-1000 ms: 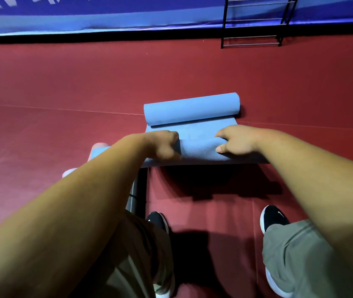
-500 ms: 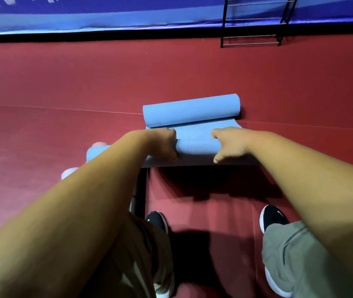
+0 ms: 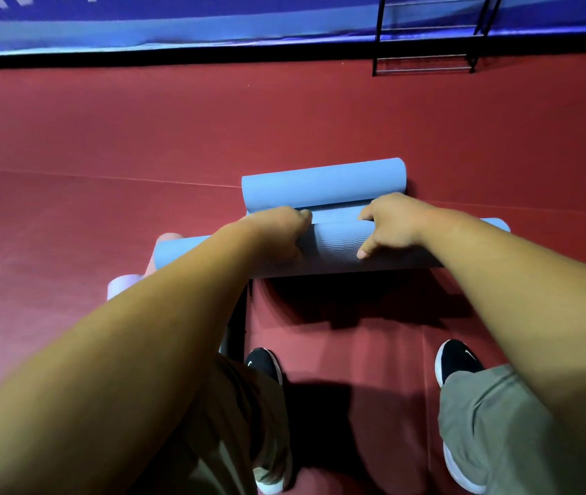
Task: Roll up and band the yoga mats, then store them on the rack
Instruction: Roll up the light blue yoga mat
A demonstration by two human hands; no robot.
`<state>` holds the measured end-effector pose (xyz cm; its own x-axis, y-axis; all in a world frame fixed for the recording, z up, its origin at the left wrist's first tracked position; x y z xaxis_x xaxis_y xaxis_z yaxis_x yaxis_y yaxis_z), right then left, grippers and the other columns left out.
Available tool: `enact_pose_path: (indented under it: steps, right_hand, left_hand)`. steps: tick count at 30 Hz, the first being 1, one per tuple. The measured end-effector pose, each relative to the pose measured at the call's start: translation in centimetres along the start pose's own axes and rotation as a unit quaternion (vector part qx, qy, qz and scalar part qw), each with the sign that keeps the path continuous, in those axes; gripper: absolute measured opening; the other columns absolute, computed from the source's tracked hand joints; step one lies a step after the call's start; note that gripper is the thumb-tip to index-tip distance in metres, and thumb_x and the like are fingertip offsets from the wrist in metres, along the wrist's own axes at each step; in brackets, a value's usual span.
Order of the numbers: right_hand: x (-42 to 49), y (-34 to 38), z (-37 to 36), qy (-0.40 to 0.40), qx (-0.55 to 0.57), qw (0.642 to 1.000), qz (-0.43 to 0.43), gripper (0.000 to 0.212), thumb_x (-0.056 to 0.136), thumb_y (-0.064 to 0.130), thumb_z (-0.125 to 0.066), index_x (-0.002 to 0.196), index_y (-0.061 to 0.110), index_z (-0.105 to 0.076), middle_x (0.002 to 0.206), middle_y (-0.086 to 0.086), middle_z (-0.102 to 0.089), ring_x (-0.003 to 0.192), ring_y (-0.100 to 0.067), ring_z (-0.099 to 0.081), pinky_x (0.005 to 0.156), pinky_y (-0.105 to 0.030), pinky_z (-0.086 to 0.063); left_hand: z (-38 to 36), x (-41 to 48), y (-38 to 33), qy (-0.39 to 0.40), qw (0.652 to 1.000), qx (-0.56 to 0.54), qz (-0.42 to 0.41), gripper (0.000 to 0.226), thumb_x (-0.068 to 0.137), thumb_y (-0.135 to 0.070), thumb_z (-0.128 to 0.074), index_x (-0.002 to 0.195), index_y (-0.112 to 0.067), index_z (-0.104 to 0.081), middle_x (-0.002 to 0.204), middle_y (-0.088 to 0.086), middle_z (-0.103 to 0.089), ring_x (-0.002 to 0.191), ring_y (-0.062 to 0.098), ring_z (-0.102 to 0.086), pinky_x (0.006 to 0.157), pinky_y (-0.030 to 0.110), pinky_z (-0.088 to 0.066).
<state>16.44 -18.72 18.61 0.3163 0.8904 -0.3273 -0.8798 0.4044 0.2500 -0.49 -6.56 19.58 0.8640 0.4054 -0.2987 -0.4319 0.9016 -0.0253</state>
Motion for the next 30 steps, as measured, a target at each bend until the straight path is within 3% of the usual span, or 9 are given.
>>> enact_pose_path:
  steps: [3,7,10,14,16,18,23,27,30]
  right_hand:
    - [-0.3,-0.1,-0.2,0.010,0.015,1.000,0.001,0.076,0.065,0.055,-0.097,0.130,0.024,-0.072,0.126,0.004,-0.075,0.113,-0.024,-0.068,0.099,-0.038,-0.055]
    - [-0.6,0.1,-0.3,0.023,0.023,0.999,0.018,0.064,0.073,0.050,-0.094,0.130,0.029,-0.072,0.122,0.010,-0.075,0.109,-0.019,-0.068,0.100,-0.040,-0.055]
    - [-0.5,0.4,-0.4,0.023,0.010,0.999,0.022,0.067,0.082,0.050,-0.088,0.140,0.025,-0.065,0.136,0.001,-0.070,0.121,-0.025,-0.064,0.106,-0.042,-0.051]
    - [-0.6,0.8,-1.3,0.064,-0.033,0.997,0.021,0.082,0.080,0.056,-0.086,0.145,0.021,-0.052,0.142,-0.008,-0.063,0.124,-0.030,-0.061,0.101,-0.038,-0.050]
    - [-0.7,1.1,-1.8,0.082,-0.075,0.994,0.014,0.093,0.072,0.060,-0.091,0.140,0.015,-0.047,0.138,-0.012,-0.062,0.116,-0.032,-0.059,0.092,-0.039,-0.049]
    - [-0.7,1.3,-2.1,0.079,-0.088,0.993,0.004,0.081,0.072,0.057,-0.093,0.125,0.016,-0.047,0.127,-0.013,-0.063,0.103,-0.031,-0.055,0.083,-0.039,-0.049]
    - [-0.9,1.2,-2.1,0.052,-0.063,0.997,0.002,0.071,0.085,0.040,-0.084,0.136,0.006,-0.047,0.125,-0.016,-0.062,0.105,-0.035,-0.061,0.086,-0.039,-0.053]
    - [-0.7,0.9,-2.1,0.062,-0.049,0.997,0.001,0.065,0.081,0.046,-0.086,0.122,0.006,-0.053,0.115,-0.012,-0.059,0.099,-0.033,-0.061,0.086,-0.041,-0.056]
    - [-0.4,0.5,-2.3,0.065,-0.031,0.997,0.000,0.062,0.078,0.047,-0.088,0.115,0.012,-0.053,0.106,-0.006,-0.059,0.096,-0.030,-0.058,0.083,-0.040,-0.053]
  left_hand:
    - [-1.1,0.0,-0.9,0.013,1.000,0.013,-0.009,0.041,0.089,-0.026,-0.072,0.104,-0.013,-0.036,0.113,0.018,-0.066,0.092,0.037,-0.060,0.073,0.038,-0.040]
    - [-0.7,-0.1,-1.0,0.011,0.999,0.037,0.012,0.064,0.077,-0.043,-0.089,0.106,-0.018,-0.038,0.103,0.006,-0.059,0.087,0.027,-0.051,0.075,0.035,-0.040]
    - [-1.0,0.5,-0.7,0.024,0.999,-0.007,0.021,0.048,0.081,-0.036,-0.082,0.103,-0.019,-0.043,0.112,0.010,-0.064,0.088,0.025,-0.050,0.076,0.034,-0.041]
    - [-1.1,0.3,-0.8,0.042,0.998,-0.031,0.026,0.027,0.085,-0.029,-0.073,0.095,-0.022,-0.049,0.100,0.001,-0.054,0.091,0.026,-0.054,0.079,0.033,-0.043]
    - [-1.1,0.3,-0.9,0.055,0.997,-0.038,0.026,0.022,0.084,-0.026,-0.072,0.088,-0.024,-0.050,0.101,0.002,-0.058,0.091,0.027,-0.057,0.078,0.034,-0.044]
    - [-1.1,0.4,-0.9,0.069,0.996,-0.041,0.025,0.024,0.079,-0.027,-0.077,0.093,-0.023,-0.058,0.108,0.006,-0.059,0.091,0.029,-0.060,0.076,0.037,-0.050]
    - [-0.2,0.4,-0.8,0.049,0.998,-0.036,0.012,0.045,0.069,-0.034,-0.091,0.108,-0.023,-0.072,0.105,0.004,-0.066,0.094,0.029,-0.064,0.079,0.039,-0.055]
    - [0.8,0.4,-1.2,0.022,1.000,-0.009,-0.004,0.074,0.069,-0.037,-0.095,0.135,-0.028,-0.063,0.108,-0.001,-0.056,0.109,0.028,-0.061,0.080,0.037,-0.050]
    - [0.7,0.4,-1.9,0.020,0.999,0.025,-0.016,0.053,0.075,-0.032,-0.088,0.122,-0.023,-0.065,0.110,0.004,-0.062,0.102,0.031,-0.063,0.075,0.038,-0.051]
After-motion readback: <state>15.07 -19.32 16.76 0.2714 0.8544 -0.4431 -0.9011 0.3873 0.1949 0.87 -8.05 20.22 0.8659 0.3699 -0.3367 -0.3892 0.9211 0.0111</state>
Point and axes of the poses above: each hand's wrist, its own x-axis towards the middle knuckle, its own z-axis out of the back of the hand, y = z × x, the point moved 6 cm from there along x, towards the middle knuckle
